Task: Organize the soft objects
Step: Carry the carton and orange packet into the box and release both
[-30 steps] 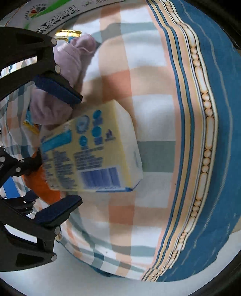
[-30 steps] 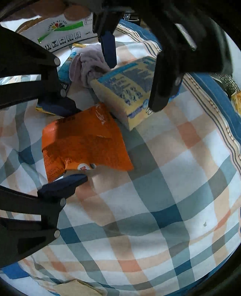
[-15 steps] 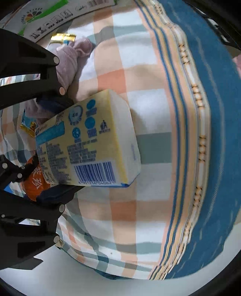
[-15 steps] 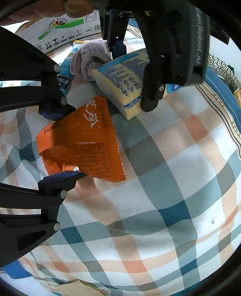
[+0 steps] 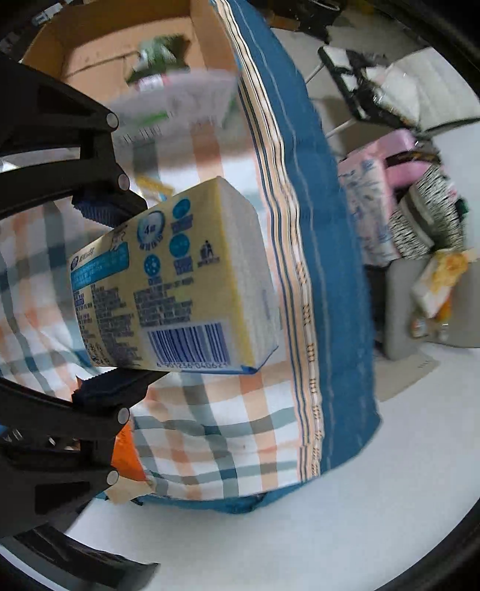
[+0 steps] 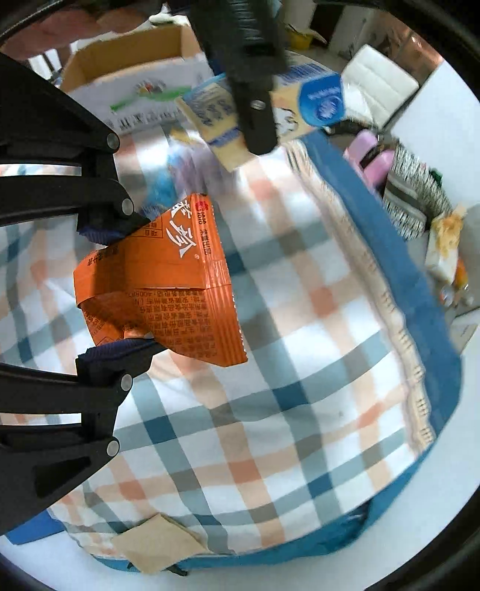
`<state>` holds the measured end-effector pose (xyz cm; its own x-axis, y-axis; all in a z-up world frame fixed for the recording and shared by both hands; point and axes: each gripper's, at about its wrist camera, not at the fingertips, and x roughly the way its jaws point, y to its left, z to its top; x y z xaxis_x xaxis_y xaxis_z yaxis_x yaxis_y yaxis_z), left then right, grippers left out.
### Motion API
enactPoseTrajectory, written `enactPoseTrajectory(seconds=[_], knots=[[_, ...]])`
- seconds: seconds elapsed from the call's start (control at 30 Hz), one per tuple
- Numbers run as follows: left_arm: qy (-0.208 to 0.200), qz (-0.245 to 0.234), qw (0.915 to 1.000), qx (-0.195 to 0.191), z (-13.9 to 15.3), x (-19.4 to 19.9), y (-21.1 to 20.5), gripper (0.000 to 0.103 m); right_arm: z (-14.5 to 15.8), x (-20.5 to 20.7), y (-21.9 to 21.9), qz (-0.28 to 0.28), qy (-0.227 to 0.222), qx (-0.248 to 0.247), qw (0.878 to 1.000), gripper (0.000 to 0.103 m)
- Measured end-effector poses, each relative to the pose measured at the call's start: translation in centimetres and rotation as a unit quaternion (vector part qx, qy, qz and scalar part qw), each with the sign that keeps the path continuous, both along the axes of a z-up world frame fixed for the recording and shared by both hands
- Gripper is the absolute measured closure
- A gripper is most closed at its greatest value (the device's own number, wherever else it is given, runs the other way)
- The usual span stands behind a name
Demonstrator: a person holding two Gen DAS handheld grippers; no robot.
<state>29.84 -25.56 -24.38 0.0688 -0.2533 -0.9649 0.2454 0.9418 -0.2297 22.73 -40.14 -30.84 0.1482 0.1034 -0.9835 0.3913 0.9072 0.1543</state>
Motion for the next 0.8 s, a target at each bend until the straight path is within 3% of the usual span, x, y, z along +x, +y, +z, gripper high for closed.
enactPoseTrajectory(seconds=[0.2, 0.4, 0.63, 0.8], knots=[[-0.018, 0.041, 0.9988, -0.019, 2.8, -4.3, 8.8, 0.040, 5.9, -0.8, 5.4, 0.044, -0.049, 0.018, 0.998, 0.059], [-0.030, 0.082, 0.9961, -0.002, 4.0, -7.4, 18.9, 0.040, 10.1, -1.5, 14.1, 0.104, -0.074, 0.039, 0.991, 0.059], [-0.038, 0.132, 0.9896, 0.044, 3.4, -6.4, 30.2, 0.040, 10.1, -0.5, 24.2, 0.158, -0.068, 0.041, 0.984, 0.059], [-0.033, 0.137, 0.9863, 0.085, 0.8, -3.3, 34.6, 0.040, 8.0, 1.0, 29.6, 0.168, -0.045, 0.039, 0.984, 0.059]])
